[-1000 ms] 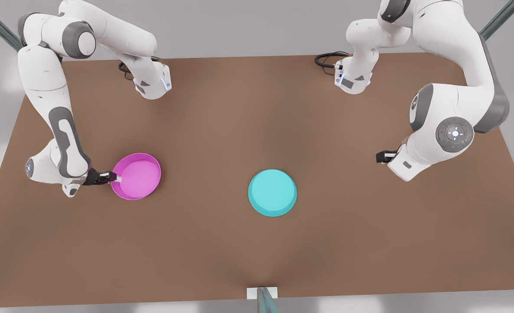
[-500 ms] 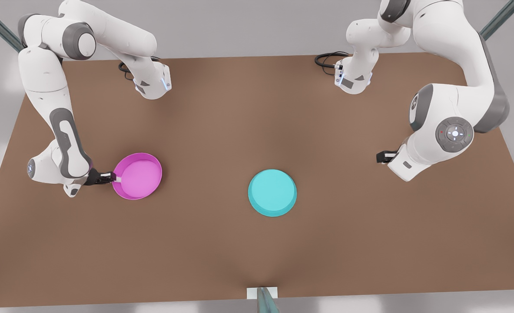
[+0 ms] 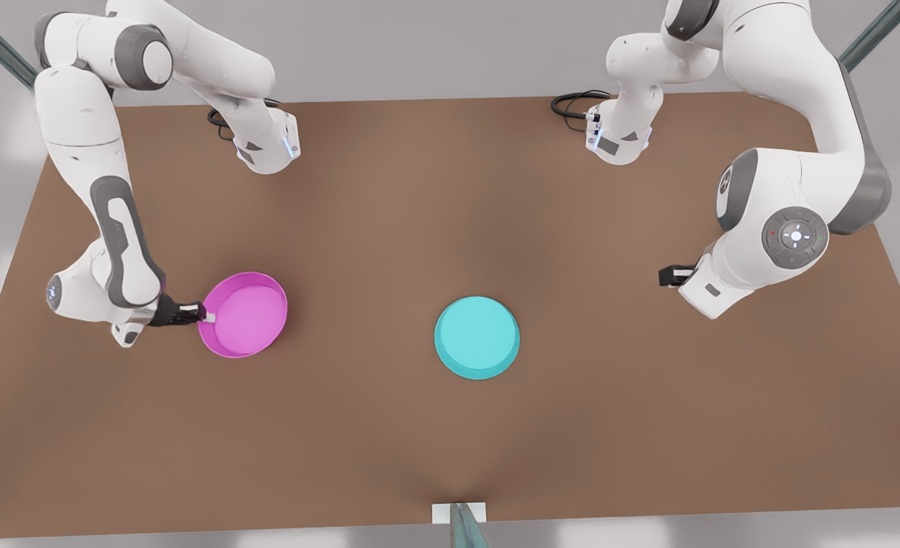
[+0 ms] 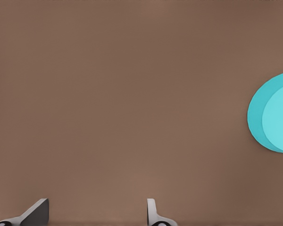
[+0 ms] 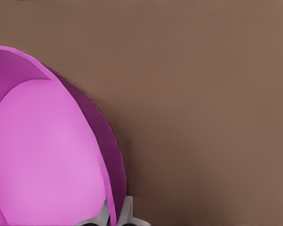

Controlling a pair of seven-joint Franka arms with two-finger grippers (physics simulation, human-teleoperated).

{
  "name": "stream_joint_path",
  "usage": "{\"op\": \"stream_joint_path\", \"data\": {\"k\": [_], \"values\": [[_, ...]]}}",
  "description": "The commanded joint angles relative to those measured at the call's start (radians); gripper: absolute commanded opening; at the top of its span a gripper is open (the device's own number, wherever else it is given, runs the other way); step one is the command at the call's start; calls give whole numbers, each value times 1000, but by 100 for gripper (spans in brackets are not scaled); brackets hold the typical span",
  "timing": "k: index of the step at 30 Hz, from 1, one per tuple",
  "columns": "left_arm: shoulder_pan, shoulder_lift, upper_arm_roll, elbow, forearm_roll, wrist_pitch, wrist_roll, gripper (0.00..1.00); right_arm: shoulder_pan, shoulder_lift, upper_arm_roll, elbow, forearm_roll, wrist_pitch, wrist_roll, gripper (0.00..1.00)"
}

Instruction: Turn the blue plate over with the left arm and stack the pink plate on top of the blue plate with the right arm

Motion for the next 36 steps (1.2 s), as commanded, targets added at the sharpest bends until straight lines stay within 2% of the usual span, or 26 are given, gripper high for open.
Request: {"op": "stream_joint_path", "data": {"k": [1,14,17,20,22,27,30,36], "values": [[0,0,0,2,0,0,0,100,0,-3,6,0,-7,2,6,21],[-2,1,0,-2,0,0,-2,100,297,-83,-10,1,-1,10,317,21],[0,1,0,-3,0,-3,0,100,587,-81,-229,6,91,9,351,21],[0,1,1,0,2,-2,-3,100,632,-83,-240,15,108,1,383,21],[0,1,9,-2,0,-2,-5,100,808,-78,-375,21,152,-5,414,21],[2,3,20,-2,-1,2,-6,100,974,-55,-421,58,231,-4,547,21],[3,3,21,-2,-1,0,-6,100,1120,6,-502,107,329,2,610,21],[3,12,38,-2,0,3,-5,100,1238,66,-501,198,384,52,822,21]]}}
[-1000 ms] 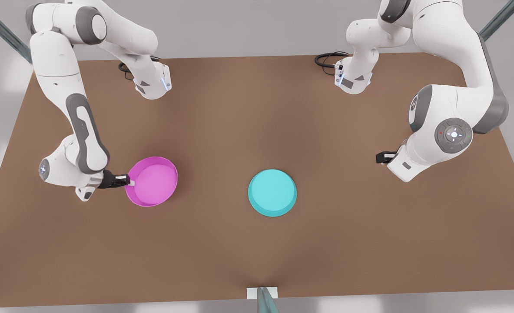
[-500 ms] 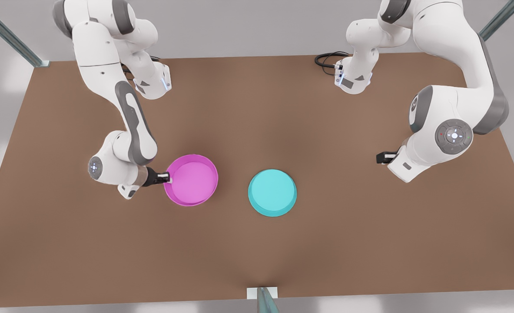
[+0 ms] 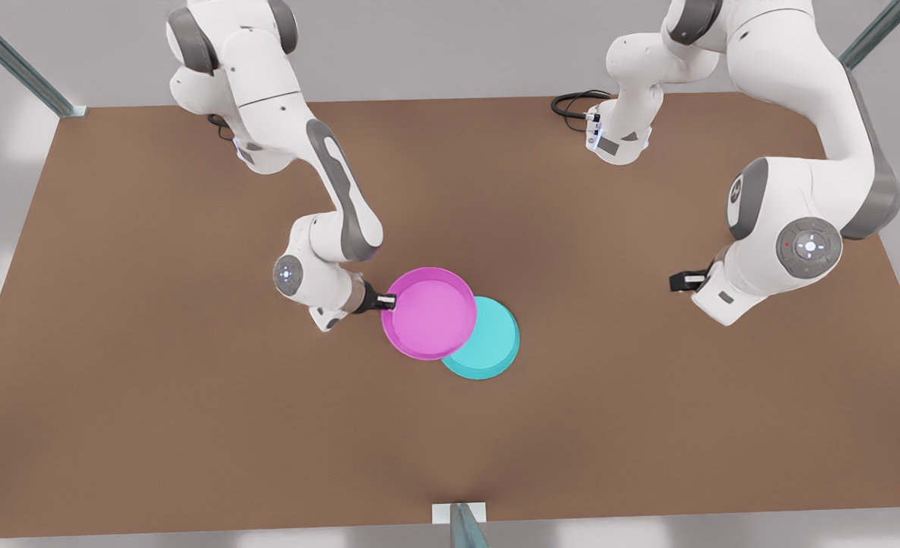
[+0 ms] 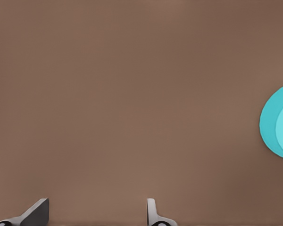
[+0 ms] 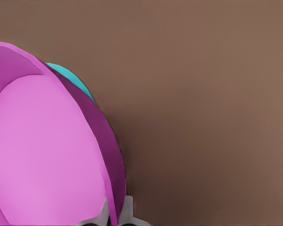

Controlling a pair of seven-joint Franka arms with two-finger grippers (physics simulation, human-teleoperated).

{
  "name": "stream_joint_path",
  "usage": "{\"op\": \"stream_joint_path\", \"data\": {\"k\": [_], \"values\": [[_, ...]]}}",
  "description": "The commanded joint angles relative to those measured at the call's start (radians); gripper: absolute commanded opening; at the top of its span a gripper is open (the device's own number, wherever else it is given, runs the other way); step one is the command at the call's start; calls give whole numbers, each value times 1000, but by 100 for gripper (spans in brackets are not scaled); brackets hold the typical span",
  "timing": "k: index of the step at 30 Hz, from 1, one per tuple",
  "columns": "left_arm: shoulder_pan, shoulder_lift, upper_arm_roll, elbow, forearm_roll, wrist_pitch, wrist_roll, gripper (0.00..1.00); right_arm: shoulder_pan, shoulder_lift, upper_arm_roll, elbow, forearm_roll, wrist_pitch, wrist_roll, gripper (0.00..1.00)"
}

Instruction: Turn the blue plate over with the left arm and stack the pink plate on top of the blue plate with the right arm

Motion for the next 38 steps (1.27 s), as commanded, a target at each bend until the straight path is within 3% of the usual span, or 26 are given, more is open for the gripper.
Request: {"op": "stream_joint_path", "data": {"k": [1,10,11,12,13,14,19,22,24,27,29,31,33,38], "values": [[0,2,2,2,1,0,0,100,6,9,1,11,-10,-1,24,21],[1,9,15,3,1,12,6,100,110,168,25,194,56,96,271,21],[0,10,15,3,1,14,6,100,108,170,25,192,58,96,263,32],[1,10,17,3,1,14,6,100,108,170,25,192,58,96,268,52],[0,13,17,3,1,14,6,100,108,168,25,191,58,96,268,86],[0,13,17,3,1,14,6,100,108,168,25,189,58,96,260,100],[0,16,17,3,1,23,5,100,102,138,19,186,44,96,251,100],[0,16,15,3,-1,23,6,100,27,-52,21,84,26,88,168,100],[0,16,15,3,-3,34,8,100,-117,-184,42,54,-164,-33,147,100],[0,15,15,6,-12,35,12,100,-629,-348,389,85,-677,-338,53,100],[0,15,15,6,-13,35,12,100,-749,-370,397,188,-902,-550,-14,100],[0,15,15,6,-13,35,15,100,-904,-390,398,244,-938,-561,-175,100],[0,15,14,6,-13,43,19,100,-909,-344,392,336,-935,-636,-212,100],[0,15,14,6,-12,44,19,100,-942,-327,381,346,-935,-640,-209,100]]}}
